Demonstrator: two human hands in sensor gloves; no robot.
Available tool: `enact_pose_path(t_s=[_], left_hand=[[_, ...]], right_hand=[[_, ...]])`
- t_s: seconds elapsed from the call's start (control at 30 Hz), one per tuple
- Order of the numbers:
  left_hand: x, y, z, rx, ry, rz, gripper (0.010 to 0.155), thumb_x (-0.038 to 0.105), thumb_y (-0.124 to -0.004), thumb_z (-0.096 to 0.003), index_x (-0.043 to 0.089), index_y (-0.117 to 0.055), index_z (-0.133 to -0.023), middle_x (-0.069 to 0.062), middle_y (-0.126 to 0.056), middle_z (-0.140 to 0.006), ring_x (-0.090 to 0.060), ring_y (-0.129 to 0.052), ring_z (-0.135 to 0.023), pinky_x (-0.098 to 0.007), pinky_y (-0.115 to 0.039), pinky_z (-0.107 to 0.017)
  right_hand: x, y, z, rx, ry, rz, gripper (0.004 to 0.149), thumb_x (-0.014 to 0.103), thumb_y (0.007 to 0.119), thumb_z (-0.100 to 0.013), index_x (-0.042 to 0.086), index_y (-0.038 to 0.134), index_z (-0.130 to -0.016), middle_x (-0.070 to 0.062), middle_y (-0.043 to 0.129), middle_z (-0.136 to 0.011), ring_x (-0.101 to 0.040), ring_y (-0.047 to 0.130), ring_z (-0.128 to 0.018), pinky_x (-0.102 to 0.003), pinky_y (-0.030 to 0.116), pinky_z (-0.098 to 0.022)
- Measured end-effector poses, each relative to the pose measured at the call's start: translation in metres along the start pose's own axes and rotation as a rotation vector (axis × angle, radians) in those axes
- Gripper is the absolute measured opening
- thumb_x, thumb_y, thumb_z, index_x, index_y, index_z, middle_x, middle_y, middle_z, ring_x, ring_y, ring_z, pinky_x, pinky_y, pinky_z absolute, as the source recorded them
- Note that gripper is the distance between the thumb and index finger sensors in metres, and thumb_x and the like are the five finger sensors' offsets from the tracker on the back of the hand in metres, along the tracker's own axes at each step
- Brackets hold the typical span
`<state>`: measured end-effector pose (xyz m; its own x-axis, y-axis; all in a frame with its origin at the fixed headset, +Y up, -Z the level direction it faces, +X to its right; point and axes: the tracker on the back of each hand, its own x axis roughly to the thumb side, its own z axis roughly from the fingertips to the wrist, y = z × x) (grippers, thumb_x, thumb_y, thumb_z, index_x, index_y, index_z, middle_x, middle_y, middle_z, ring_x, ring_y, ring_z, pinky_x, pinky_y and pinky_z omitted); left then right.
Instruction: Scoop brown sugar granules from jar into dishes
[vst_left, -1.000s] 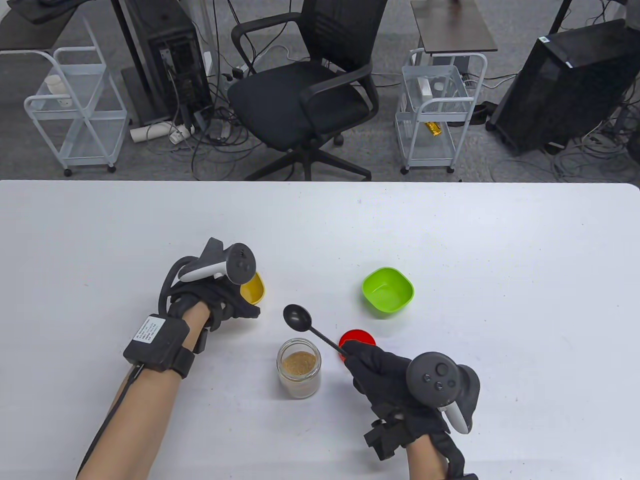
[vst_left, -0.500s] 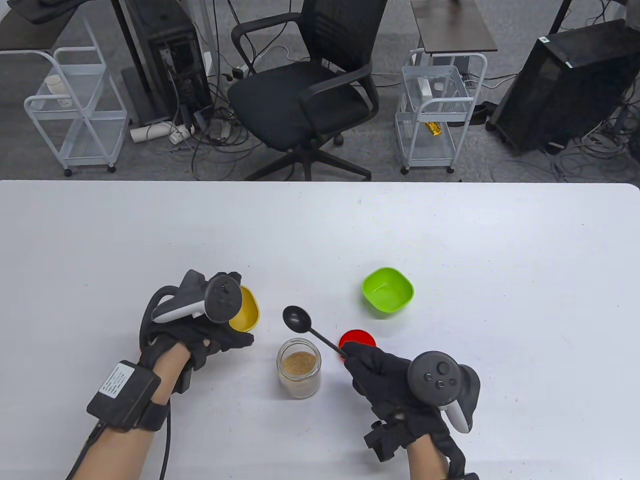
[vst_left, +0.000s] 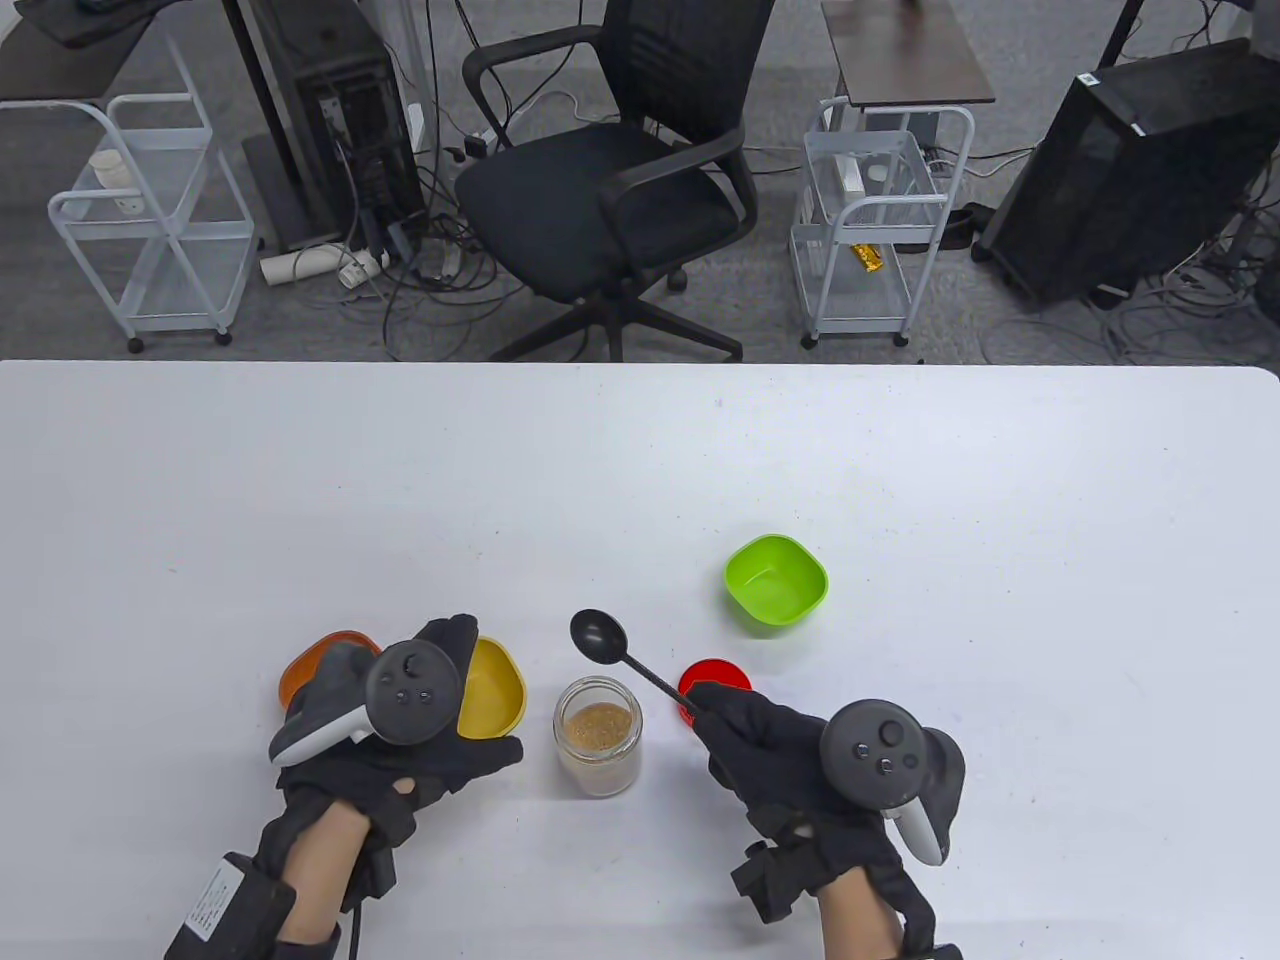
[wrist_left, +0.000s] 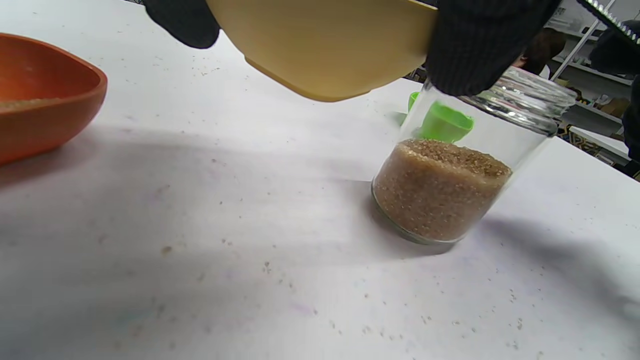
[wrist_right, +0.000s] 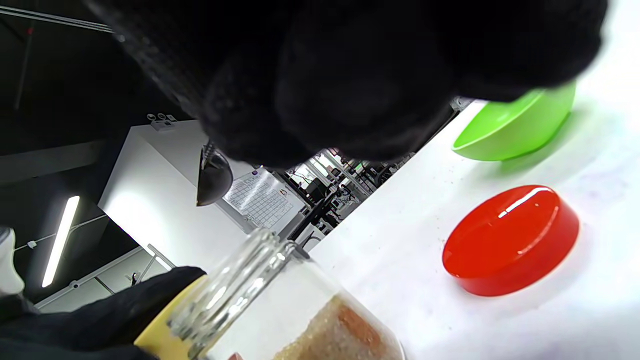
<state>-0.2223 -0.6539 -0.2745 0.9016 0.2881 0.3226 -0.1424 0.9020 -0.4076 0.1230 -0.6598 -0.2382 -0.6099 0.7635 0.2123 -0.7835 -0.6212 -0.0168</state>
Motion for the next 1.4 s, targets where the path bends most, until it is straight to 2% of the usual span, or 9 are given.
enact_pose_path(t_s=[0.5,0.6,0.67,0.8,1.03,1.27,1.4], left_hand=[[-0.003,-0.02,0.009,0.038,0.032,-0.047,0.116,0.067,-0.083,-0.0531,-0.003,-0.019,-0.119,-0.034,-0.031,-0.123,-0.058,-0.052,-0.107,-0.058,-0.066,-0.081],[-0.005,-0.022,0.004,0.019,0.048,-0.048,0.115,0.067,-0.083,-0.0533,-0.002,-0.019,-0.119,-0.034,-0.03,-0.123,-0.059,-0.051,-0.107,-0.058,-0.065,-0.081],[-0.005,-0.023,0.003,0.018,0.05,-0.05,0.115,0.067,-0.083,-0.0535,-0.002,-0.018,-0.119,-0.033,-0.029,-0.123,-0.062,-0.051,-0.107,-0.059,-0.065,-0.081],[-0.005,-0.023,0.003,0.019,0.049,-0.043,0.115,0.067,-0.082,-0.0534,-0.002,-0.018,-0.119,-0.033,-0.03,-0.123,-0.064,-0.053,-0.107,-0.059,-0.066,-0.081],[-0.004,-0.024,0.003,0.012,0.054,-0.054,0.116,0.068,-0.082,-0.0533,-0.001,-0.016,-0.119,-0.032,-0.027,-0.124,-0.056,-0.051,-0.108,-0.057,-0.064,-0.081],[-0.002,-0.025,0.003,0.012,0.051,-0.059,0.116,0.067,-0.083,-0.0533,-0.001,-0.015,-0.119,-0.032,-0.026,-0.123,-0.056,-0.049,-0.108,-0.057,-0.063,-0.082],[-0.001,-0.025,0.003,0.008,0.051,-0.065,0.117,0.068,-0.083,-0.0531,-0.001,-0.015,-0.119,-0.032,-0.025,-0.123,-0.055,-0.048,-0.108,-0.057,-0.063,-0.082]], right_hand=[[0.01,0.007,0.001,0.025,-0.025,0.115,0.039,0.044,0.083,-0.051,0.027,0.09,-0.085,0.009,0.106,-0.039,-0.015,0.104,-0.019,-0.036,0.093,-0.026],[0.013,0.001,-0.001,0.015,-0.035,0.143,0.038,0.043,0.083,-0.051,0.027,0.09,-0.085,0.009,0.106,-0.04,-0.016,0.104,-0.02,-0.037,0.092,-0.027],[0.016,-0.007,-0.003,-0.032,-0.034,0.169,0.038,0.043,0.084,-0.051,0.027,0.091,-0.085,0.009,0.106,-0.039,-0.016,0.104,-0.02,-0.037,0.092,-0.027],[0.027,-0.017,-0.009,-0.019,-0.049,0.241,0.038,0.043,0.084,-0.051,0.027,0.091,-0.085,0.009,0.106,-0.039,-0.016,0.103,-0.02,-0.037,0.092,-0.027],[0.065,-0.022,-0.019,0.096,-0.12,0.475,0.038,0.043,0.085,-0.05,0.026,0.092,-0.084,0.008,0.106,-0.038,-0.017,0.103,-0.02,-0.038,0.092,-0.027],[0.115,-0.021,-0.029,0.236,-0.188,0.783,0.038,0.042,0.085,-0.05,0.026,0.093,-0.083,0.008,0.106,-0.038,-0.018,0.103,-0.02,-0.039,0.092,-0.028],[0.133,-0.016,-0.032,0.31,-0.195,0.903,0.038,0.042,0.085,-0.05,0.026,0.093,-0.083,0.008,0.106,-0.038,-0.018,0.104,-0.021,-0.039,0.092,-0.029]])
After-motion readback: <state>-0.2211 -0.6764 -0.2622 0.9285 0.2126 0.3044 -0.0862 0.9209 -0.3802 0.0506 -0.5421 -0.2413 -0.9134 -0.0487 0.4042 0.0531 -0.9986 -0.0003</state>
